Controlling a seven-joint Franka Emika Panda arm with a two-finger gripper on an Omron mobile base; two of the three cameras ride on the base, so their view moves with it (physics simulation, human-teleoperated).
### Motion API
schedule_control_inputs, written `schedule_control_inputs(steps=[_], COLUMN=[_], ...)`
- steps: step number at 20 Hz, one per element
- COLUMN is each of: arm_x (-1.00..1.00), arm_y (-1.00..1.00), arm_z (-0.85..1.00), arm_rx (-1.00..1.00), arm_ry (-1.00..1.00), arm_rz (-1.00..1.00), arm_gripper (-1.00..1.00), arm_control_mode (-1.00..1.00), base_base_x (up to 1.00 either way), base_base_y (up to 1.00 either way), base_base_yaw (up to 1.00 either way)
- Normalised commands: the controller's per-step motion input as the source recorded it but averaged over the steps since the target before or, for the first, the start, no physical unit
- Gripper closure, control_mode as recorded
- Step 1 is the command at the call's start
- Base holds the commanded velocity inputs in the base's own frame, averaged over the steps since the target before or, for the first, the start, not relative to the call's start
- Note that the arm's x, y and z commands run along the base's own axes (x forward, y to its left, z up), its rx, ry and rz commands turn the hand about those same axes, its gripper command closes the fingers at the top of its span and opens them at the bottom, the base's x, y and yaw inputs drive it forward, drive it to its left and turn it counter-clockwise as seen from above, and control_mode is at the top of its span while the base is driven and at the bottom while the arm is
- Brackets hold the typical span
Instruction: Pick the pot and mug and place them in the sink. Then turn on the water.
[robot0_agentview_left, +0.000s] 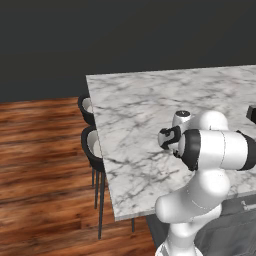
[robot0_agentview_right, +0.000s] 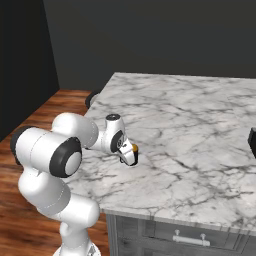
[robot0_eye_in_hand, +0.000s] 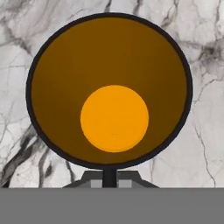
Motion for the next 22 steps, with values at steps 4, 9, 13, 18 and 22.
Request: schedule_control_inputs(steps=[4, 9, 13, 18, 22], arm_x=[-0.13, -0.14, -0.27, -0.55, -0.73], arm_y=[-0.01, 0.00, 0.00, 0.00, 0.00], arm_z=[0.12, 0.06, 0.42, 0.71, 0.74], arm_rx=[0.00, 0.01, 0.00, 0.00, 0.00], arm_ry=[-0.01, -0.04, -0.02, 0.00, 0.01], arm_rz=[-0.01, 0.00, 0.01, 0.03, 0.08], arm_gripper=[1.00, 1.00, 1.00, 1.00, 1.00], arm_control_mode=[-1.00, -1.00, -1.00, -1.00, -1.00], base_base_x=[0.00, 0.00, 0.00, 0.00, 0.00], base_base_y=[0.00, 0.00, 0.00, 0.00, 0.00], base_base_yaw=[0.00, 0.00, 0.00, 0.00, 0.00])
